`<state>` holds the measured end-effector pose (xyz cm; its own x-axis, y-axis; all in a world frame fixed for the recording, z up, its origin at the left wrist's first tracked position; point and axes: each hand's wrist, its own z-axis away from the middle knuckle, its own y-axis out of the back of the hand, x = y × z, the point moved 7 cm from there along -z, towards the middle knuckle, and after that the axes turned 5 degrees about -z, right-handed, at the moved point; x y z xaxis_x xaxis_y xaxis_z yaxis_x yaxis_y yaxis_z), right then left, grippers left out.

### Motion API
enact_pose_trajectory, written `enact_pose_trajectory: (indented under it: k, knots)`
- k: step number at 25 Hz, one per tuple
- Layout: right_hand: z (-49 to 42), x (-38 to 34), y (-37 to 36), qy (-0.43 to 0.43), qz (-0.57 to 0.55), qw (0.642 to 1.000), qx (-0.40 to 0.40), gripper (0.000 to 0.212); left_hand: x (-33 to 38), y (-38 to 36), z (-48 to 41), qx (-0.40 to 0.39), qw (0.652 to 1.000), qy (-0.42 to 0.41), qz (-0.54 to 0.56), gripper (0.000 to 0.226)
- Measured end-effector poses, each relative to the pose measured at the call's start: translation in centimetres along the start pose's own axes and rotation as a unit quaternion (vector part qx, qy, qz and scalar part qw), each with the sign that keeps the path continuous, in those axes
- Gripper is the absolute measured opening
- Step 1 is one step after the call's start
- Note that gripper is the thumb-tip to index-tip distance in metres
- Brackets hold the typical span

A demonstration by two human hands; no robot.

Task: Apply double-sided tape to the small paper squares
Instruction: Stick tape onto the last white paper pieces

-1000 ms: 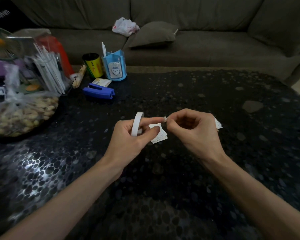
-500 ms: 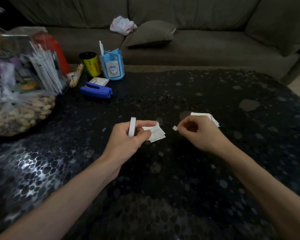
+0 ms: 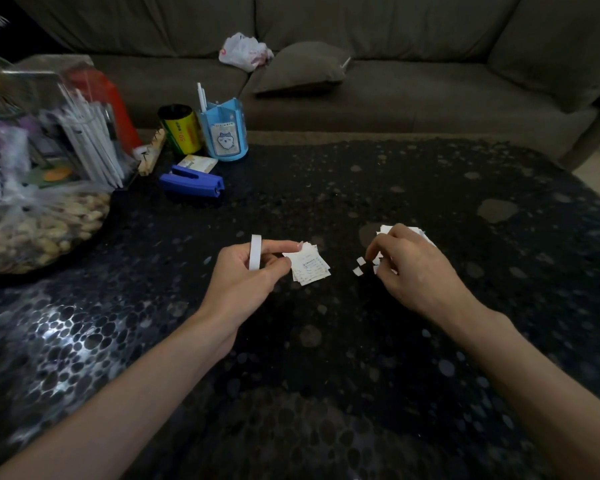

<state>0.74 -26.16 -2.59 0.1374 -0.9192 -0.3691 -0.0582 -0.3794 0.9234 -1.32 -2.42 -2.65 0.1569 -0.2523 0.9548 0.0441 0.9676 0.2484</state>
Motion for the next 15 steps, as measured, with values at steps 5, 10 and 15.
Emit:
enact_pose_trajectory:
  k: [5,10,15]
  knots:
    - [-0.8,-3.4,-2.3,0.082,-0.093,0.991,0.044,0.032,-0.1,0.6,-0.1,0.018,1.000,0.019,-0.005,0.026]
    - [-2.0,-5.5,-5.3,0.077,-0.015,0.996,0.041,0.047,-0.2,1.1,0.0,0.029,0.999,0.028,0.004,0.028]
    - [-1.5,-5.5,-5.7,0.080,-0.053,0.992,0.084,0.034,-0.7,1.2,-0.4,0.040,0.999,0.036,0.001,0.026]
